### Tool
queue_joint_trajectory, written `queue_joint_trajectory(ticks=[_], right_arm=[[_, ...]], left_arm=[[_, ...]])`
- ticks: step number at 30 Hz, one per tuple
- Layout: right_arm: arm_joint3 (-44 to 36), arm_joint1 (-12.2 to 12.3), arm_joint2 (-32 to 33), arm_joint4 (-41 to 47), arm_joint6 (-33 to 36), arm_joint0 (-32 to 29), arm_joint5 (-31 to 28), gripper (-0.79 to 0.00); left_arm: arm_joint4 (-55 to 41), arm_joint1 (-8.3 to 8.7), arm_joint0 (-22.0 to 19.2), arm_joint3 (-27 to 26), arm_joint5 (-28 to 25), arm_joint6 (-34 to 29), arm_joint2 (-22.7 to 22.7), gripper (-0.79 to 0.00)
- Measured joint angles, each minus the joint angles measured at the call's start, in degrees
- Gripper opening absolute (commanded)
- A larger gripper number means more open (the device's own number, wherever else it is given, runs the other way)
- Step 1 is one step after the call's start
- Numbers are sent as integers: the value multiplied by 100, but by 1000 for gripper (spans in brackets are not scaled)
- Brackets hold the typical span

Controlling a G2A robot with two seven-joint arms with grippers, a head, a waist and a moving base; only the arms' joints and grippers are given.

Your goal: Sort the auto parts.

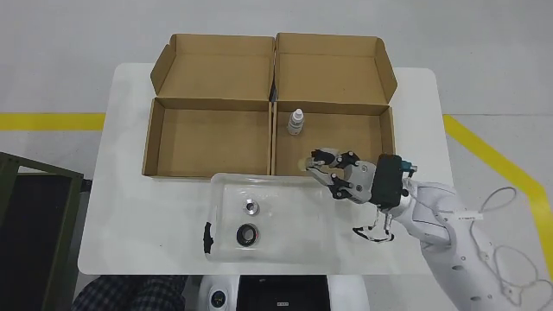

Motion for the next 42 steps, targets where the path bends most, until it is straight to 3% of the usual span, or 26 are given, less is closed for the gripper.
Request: queue_joint_trajectory(ticks=[18, 42], right_arm=[[1016, -148, -607, -766, 812, 903, 987, -785], [2491, -386, -1196, -1037, 1348, 1982, 1646, -785]], left_arm=[[0, 0, 0, 0, 0, 0, 0, 0], [0, 0, 0, 0, 0, 0, 0, 0]])
